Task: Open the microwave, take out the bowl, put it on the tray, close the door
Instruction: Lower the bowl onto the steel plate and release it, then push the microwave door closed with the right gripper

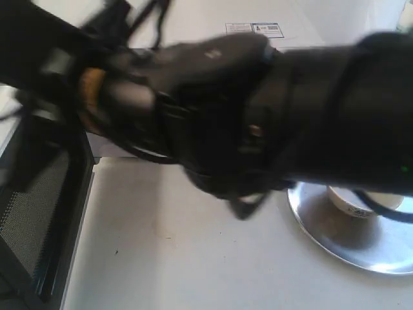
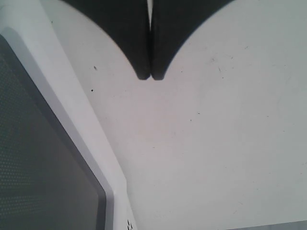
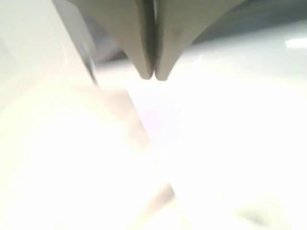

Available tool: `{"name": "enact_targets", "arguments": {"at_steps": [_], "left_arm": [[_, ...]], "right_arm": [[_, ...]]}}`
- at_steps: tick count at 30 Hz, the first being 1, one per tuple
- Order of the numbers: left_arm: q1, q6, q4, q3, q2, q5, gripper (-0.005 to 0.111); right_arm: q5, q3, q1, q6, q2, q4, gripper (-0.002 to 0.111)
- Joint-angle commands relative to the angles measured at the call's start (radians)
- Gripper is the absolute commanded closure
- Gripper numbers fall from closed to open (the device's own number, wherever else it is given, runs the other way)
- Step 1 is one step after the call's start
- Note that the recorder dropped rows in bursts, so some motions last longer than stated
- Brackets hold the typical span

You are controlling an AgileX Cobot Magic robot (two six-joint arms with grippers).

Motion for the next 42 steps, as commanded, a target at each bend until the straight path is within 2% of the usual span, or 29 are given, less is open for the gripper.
{"name": "enact_targets", "arguments": {"at_steps": [1,3,6,8,11,13,15,22,31,37,42], "left_arm": [[-0.003,0.000,-0.009,-0.003,-0.002,0.002,0.107],[-0.003,0.000,-0.009,-0.003,-0.002,0.002,0.107],[-0.003,0.000,-0.009,-0.003,-0.002,0.002,0.107],[-0.003,0.000,-0.009,-0.003,-0.002,0.002,0.107],[-0.003,0.000,-0.009,-0.003,-0.002,0.002,0.107],[-0.003,0.000,-0.009,-0.003,-0.002,0.002,0.107],[-0.003,0.000,-0.009,-0.003,-0.002,0.002,0.107],[-0.003,0.000,-0.009,-0.003,-0.002,0.002,0.107],[-0.003,0.000,-0.009,-0.003,-0.002,0.002,0.107],[-0.003,0.000,-0.009,-0.003,-0.002,0.002,0.107],[-0.003,0.000,-0.009,-0.003,-0.002,0.002,0.107]], "right_arm": [[-0.038,-0.251,0.091,-0.012,0.174,-0.017,0.108],[-0.020,-0.324,0.115,-0.078,0.252,-0.018,0.108],[0.085,-0.370,0.139,-0.342,0.360,-0.035,0.108],[0.263,-0.372,0.161,-0.534,0.412,-0.027,0.108],[0.648,-0.372,0.178,-0.807,0.462,-0.008,0.108],[0.910,-0.372,0.175,-0.929,0.480,-0.018,0.108],[1.046,-0.372,0.143,-0.927,0.483,-0.040,0.108],[1.046,-0.372,-0.004,-0.725,0.443,0.083,0.108],[1.046,-0.372,-0.142,-0.725,0.442,0.118,0.108],[1.046,-0.369,-0.246,-0.652,0.442,0.128,0.108],[1.046,-0.341,-0.314,-0.624,0.440,0.064,0.108]]}}
